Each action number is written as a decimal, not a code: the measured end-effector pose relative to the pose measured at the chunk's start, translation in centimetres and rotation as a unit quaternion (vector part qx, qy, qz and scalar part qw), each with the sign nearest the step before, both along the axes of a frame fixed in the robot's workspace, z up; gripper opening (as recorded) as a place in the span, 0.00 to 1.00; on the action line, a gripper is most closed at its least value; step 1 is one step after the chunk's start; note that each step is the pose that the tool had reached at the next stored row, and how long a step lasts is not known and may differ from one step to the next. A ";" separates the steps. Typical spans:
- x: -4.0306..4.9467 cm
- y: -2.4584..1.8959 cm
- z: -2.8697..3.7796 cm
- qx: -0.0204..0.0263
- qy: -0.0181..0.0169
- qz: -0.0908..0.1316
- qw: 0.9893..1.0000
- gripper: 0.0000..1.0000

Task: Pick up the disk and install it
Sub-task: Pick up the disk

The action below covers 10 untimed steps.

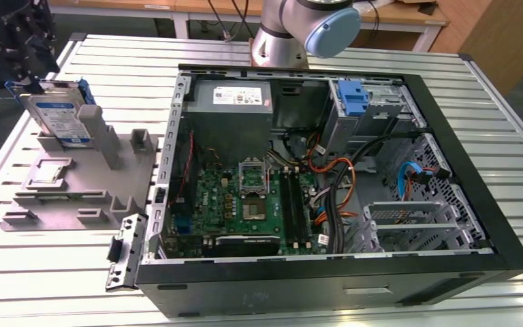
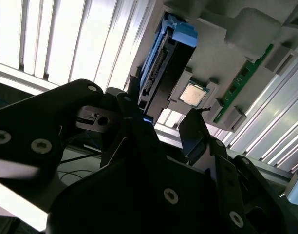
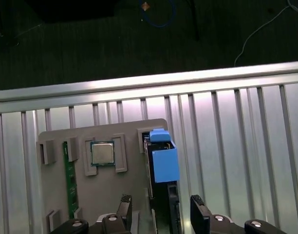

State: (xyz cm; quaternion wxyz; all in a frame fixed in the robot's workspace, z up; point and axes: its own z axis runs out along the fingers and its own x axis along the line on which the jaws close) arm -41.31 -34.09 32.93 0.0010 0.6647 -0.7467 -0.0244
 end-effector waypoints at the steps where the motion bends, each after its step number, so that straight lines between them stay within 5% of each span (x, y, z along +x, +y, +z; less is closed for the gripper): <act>1: 0.00 0.00 -0.05 0.000 -0.001 0.004 1.000 0.59; 10: -0.03 0.29 -0.85 0.001 -0.007 0.034 0.999 0.59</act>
